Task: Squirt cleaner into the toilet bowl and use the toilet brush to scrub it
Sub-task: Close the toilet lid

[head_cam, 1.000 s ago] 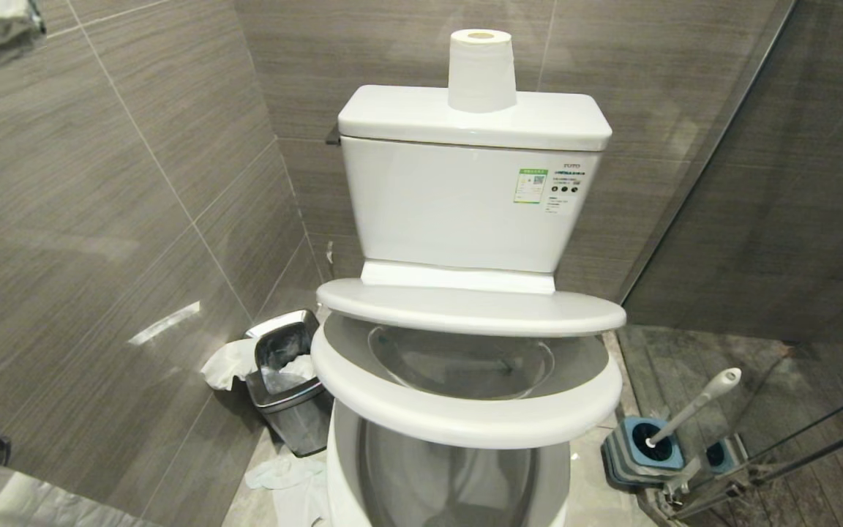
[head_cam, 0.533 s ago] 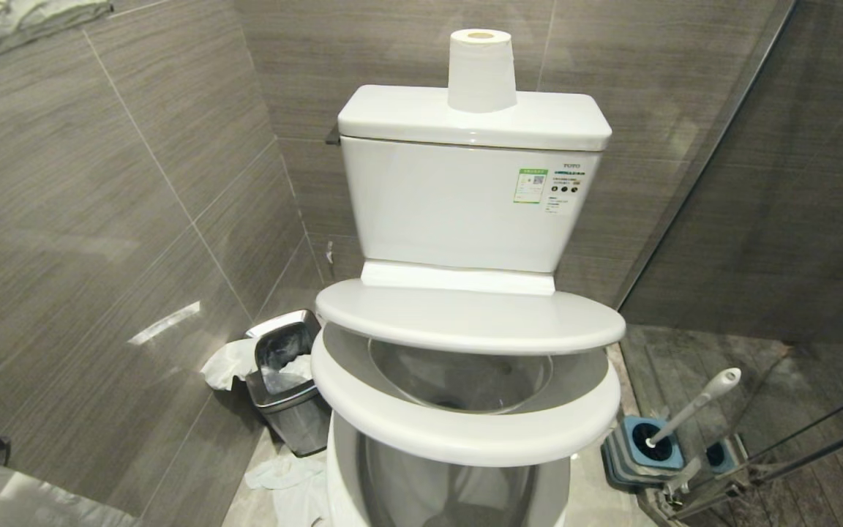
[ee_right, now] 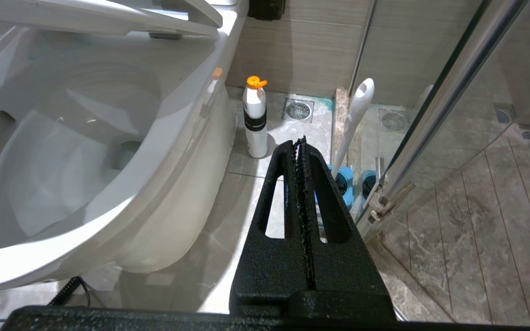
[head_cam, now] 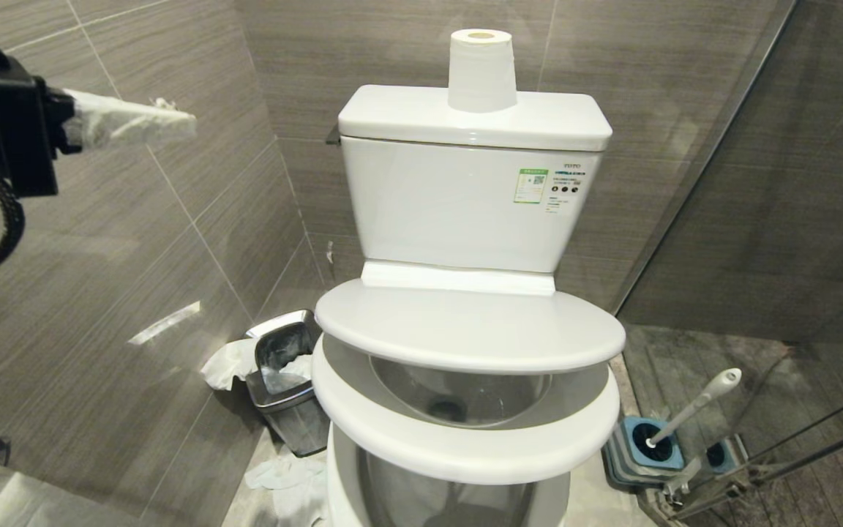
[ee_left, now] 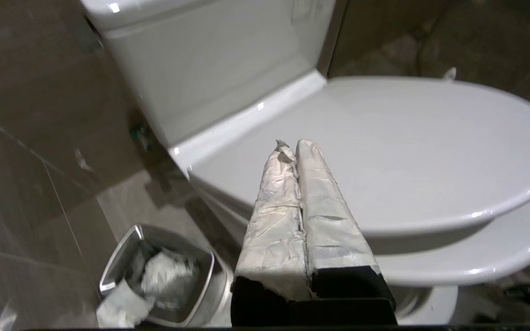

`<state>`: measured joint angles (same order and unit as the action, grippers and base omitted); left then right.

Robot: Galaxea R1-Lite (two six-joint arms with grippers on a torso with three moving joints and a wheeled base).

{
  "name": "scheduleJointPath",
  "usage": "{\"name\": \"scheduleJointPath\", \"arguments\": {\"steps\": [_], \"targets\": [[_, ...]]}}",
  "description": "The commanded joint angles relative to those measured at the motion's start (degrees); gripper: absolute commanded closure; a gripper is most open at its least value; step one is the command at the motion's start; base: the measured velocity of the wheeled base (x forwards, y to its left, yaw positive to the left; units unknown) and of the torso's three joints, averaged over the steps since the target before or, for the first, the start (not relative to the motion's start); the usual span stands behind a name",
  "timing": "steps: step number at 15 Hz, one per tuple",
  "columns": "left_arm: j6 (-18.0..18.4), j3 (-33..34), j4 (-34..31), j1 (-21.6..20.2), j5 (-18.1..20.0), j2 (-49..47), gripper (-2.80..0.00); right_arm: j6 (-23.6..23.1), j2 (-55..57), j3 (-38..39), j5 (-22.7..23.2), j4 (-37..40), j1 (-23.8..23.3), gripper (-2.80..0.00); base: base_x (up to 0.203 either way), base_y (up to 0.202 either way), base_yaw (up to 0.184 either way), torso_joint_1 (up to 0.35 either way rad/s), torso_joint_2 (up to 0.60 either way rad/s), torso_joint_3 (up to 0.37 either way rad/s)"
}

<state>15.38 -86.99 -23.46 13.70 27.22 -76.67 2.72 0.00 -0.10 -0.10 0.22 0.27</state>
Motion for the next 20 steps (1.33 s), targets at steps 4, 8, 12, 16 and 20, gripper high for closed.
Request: {"name": "scheduleJointPath", "arguments": {"steps": [4, 8, 12, 16, 20], "targets": [[1.4, -0.6, -9.2, 10.6, -3.0, -6.2, 0.00, 0.0, 0.1, 0.0, 0.0, 0.0, 0.0, 0.00, 0.000, 0.000, 0.000, 0.000, 0.00, 0.000], [2.0, -0.3, -9.8, 16.5, -7.5, -11.0, 0.00, 0.0, 0.1, 0.0, -0.1, 0.0, 0.0, 0.00, 0.000, 0.000, 0.000, 0.000, 0.00, 0.000], [1.6, -0.3, -9.5, 18.7, -8.1, -15.4, 0.00, 0.0, 0.1, 0.0, 0.0, 0.0, 0.0, 0.00, 0.000, 0.000, 0.000, 0.000, 0.00, 0.000], [1.3, -0.3, -9.5, 20.0, -10.0, -19.6, 0.00, 0.0, 0.0, 0.0, 0.0, 0.0, 0.0, 0.00, 0.000, 0.000, 0.000, 0.000, 0.00, 0.000], [0.4, -0.8, -9.6, 20.8, -11.8, -23.8, 0.00, 0.0, 0.1, 0.0, 0.0, 0.0, 0.1, 0.00, 0.000, 0.000, 0.000, 0.000, 0.00, 0.000]]}}
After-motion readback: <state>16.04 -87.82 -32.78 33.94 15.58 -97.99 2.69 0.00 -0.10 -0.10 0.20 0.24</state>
